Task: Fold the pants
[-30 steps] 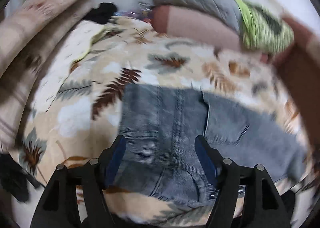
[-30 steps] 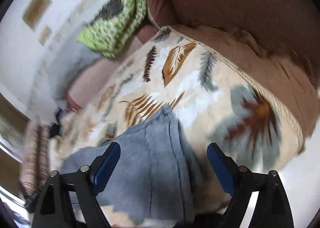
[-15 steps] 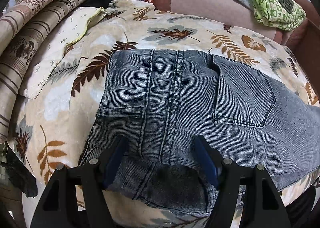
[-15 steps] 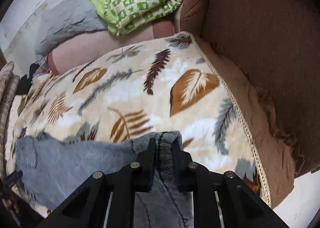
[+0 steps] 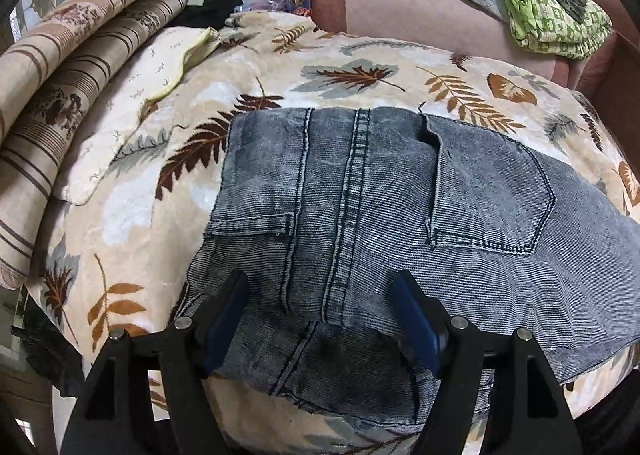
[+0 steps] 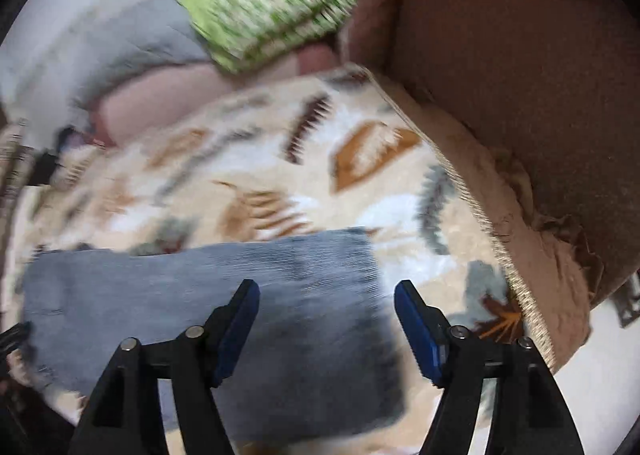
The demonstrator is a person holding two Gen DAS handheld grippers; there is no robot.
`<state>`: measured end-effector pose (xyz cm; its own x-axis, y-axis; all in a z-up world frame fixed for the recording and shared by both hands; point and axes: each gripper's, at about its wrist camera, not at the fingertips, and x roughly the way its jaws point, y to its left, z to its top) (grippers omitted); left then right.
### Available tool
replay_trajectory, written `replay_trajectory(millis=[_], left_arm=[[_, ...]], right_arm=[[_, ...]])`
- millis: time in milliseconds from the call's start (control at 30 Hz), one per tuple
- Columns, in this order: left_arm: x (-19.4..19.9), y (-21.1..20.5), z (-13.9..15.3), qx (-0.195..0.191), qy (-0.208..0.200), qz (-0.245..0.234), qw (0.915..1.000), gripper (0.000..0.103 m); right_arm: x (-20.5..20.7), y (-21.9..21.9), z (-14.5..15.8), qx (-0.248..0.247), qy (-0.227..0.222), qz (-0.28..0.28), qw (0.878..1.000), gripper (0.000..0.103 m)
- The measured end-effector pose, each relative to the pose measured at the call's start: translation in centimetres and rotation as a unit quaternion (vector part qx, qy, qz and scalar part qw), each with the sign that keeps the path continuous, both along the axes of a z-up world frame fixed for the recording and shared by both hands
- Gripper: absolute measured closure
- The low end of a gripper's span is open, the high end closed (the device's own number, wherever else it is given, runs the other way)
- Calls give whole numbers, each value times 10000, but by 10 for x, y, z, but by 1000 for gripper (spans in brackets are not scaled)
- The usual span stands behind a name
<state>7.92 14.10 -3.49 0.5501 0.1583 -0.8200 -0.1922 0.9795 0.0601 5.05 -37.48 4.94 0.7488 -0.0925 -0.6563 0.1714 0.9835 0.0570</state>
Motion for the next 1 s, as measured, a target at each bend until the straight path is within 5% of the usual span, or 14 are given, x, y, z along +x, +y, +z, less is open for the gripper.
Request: replay_trajectory(millis=[67, 200, 467, 567, 667, 800, 1000], left_arm=[[-3, -3, 4, 55, -56, -13, 10000, 28], [-9, -6, 13, 168, -163, -28, 9997, 28], [-17, -6, 29, 325, -370, 105, 9987, 28], [-18, -8, 32, 354, -401, 122, 9985, 28], [-20, -12, 36, 440, -459, 104, 9979, 28], [-21, -16, 39, 297, -504, 82, 9983, 28], [-18, -38, 36, 44, -436, -142, 9989, 28]], right_arm=[[-7, 14, -14, 32, 132, 254, 9996, 18], [6, 13, -76, -13, 1166, 166, 9930, 18], [-9, 9, -48, 227, 606, 114, 9978, 18], [2, -4, -69, 436, 985, 52, 9942, 18], [-2, -3, -63, 505, 859, 29, 9950, 18], [-22, -20, -40, 1293, 353, -190, 9908, 18], [-64, -72, -67, 3163, 227, -880, 9443, 18]])
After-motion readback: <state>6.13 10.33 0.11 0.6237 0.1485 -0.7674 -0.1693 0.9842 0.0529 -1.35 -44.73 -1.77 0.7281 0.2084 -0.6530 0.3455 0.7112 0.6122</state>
